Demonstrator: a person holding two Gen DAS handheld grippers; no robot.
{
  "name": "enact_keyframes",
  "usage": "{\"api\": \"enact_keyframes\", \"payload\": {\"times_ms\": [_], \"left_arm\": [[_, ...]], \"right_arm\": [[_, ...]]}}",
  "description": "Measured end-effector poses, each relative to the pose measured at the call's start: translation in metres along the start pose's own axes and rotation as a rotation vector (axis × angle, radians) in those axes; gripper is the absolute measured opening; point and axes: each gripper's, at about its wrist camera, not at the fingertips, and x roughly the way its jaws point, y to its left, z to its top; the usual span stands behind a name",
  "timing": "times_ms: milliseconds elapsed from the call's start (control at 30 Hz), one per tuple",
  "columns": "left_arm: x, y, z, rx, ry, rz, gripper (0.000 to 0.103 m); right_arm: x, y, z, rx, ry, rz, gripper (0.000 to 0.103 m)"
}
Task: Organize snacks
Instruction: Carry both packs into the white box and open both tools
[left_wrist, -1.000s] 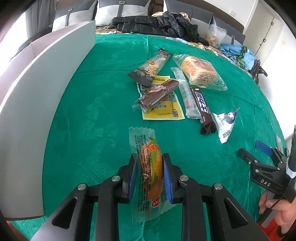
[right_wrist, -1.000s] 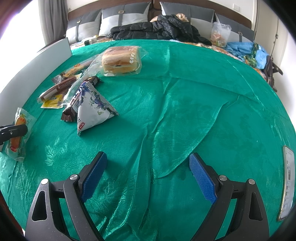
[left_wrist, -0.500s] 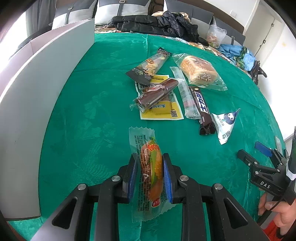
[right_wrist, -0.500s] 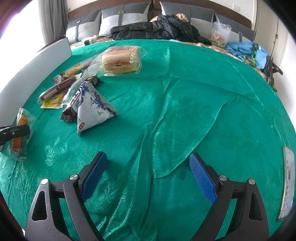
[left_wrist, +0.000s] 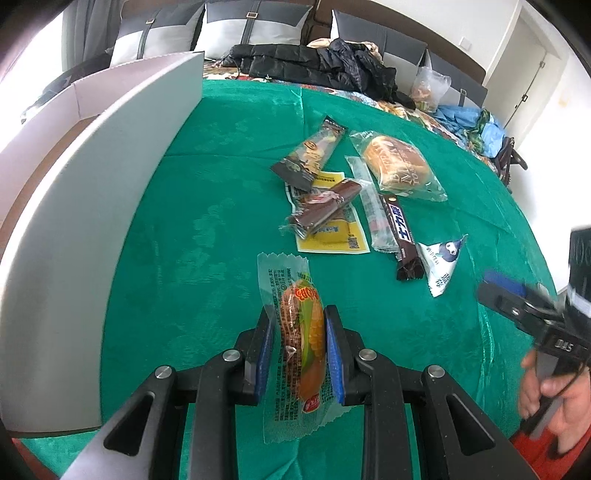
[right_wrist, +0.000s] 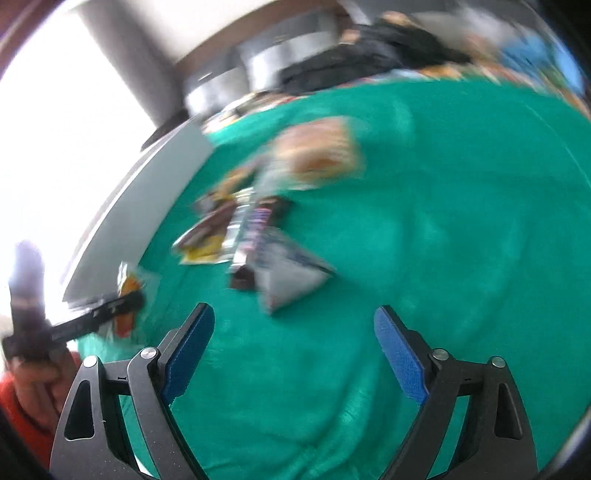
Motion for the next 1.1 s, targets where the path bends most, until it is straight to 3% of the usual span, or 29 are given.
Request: {"api": "enact_keyframes", "payload": {"times_ms": [100,200,233,267,367,400,433,500,667,800,1000,1033,1067,1100], "left_arm": [[-0.006,0.003,-0.001,0.001,-0.004,-0.01,0.025],[-0.017,0.006,0.0,-0.007,-0.019,-0.027,0.025],[-0.021,0.008,0.0,-0.013,-0.025,-0.035,0.025],[-0.025,0.011,0.001,-0.02,-0.033,-0.046,0.025],[-0.034,0.019,0.005,-0.052,-0.051,-0.072,0.025],[-0.036,0.022,0.006,-0.067,-0.055,-0.085,0.025],[-0.04,0.025,0.007,-0.081,-0.059,-0.097,0.025],[-0.05,0.032,0.009,-0.109,-0.073,-0.123,0.025],[-0.097,0.061,0.023,-0.161,-0.163,-0.146,0.025],[-0.14,0.11,0.038,-0.218,-0.247,-0.103,0.026],[-0.163,0.2,0.06,-0.276,-0.24,0.099,0.027],[-0.162,0.212,0.062,-0.285,-0.229,0.133,0.027],[-0.158,0.223,0.064,-0.292,-0.212,0.176,0.031],[-0.155,0.232,0.066,-0.294,-0.191,0.211,0.039]], "right_arm": [[0.019,0.024,0.021,-0.161,-0.001,-0.052,0.089],[0.054,0.026,0.029,-0.233,0.137,-0.065,0.087],[0.062,0.024,0.029,-0.25,0.186,-0.07,0.076],[0.064,0.022,0.029,-0.254,0.208,-0.072,0.054],[0.056,0.005,0.032,-0.192,0.232,-0.073,0.052],[0.053,0.002,0.032,-0.178,0.23,-0.078,0.043],[0.047,0.0,0.033,-0.172,0.221,-0.083,0.042],[0.035,0.002,0.037,-0.152,0.204,-0.105,0.042],[-0.001,0.036,0.055,-0.137,0.111,-0.051,0.041],[-0.026,0.106,0.089,-0.155,0.01,0.085,0.041],[-0.014,0.263,0.133,-0.267,-0.029,0.343,0.042],[-0.008,0.281,0.137,-0.287,-0.029,0.351,0.044],[0.004,0.308,0.141,-0.307,-0.033,0.353,0.054],[0.012,0.322,0.142,-0.308,-0.04,0.344,0.061]]}}
